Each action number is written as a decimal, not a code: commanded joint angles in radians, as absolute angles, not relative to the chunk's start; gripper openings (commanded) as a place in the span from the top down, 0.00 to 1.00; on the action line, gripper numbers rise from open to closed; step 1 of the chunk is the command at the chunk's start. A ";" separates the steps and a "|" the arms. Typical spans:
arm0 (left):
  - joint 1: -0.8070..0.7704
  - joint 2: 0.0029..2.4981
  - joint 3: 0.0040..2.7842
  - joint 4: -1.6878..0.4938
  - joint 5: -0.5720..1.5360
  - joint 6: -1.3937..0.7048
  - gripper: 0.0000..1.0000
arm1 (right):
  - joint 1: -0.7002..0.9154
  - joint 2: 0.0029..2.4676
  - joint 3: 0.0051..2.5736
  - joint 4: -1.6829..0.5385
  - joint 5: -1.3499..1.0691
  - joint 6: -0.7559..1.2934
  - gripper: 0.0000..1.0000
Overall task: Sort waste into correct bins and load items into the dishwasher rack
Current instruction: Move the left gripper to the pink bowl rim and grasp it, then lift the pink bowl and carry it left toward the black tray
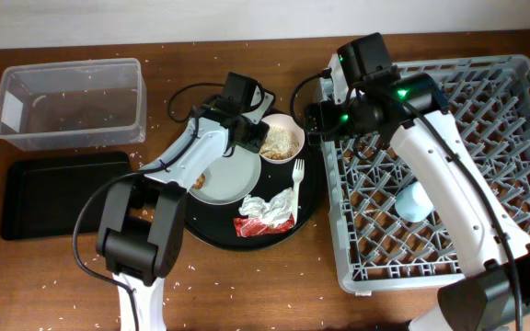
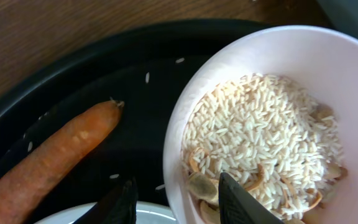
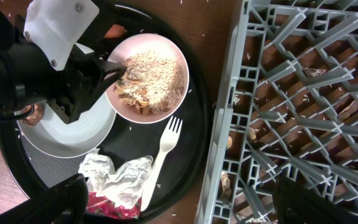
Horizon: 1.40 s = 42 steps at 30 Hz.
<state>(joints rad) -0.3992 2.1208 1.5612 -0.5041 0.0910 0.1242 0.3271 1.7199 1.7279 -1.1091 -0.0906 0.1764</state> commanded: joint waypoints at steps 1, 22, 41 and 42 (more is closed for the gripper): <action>-0.401 2.122 1.557 -0.500 0.063 0.082 0.59 | 0.334 1.723 1.736 -1.110 -0.070 0.173 0.06; -0.416 2.120 1.676 -0.652 0.080 -0.071 0.71 | 0.334 1.723 1.736 -1.110 -0.066 0.173 0.06; -0.614 2.194 1.785 -0.721 0.078 0.342 0.69 | 0.281 1.723 1.736 -1.155 -0.063 0.172 0.06; -0.614 2.206 1.785 -0.718 0.082 0.342 0.69 | 0.281 1.723 1.736 -1.155 -0.063 0.173 0.06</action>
<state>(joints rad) -0.6167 2.1540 1.7802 -0.7250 0.0738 0.3225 0.2867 1.7203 1.7279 -1.1522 -0.0757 0.1757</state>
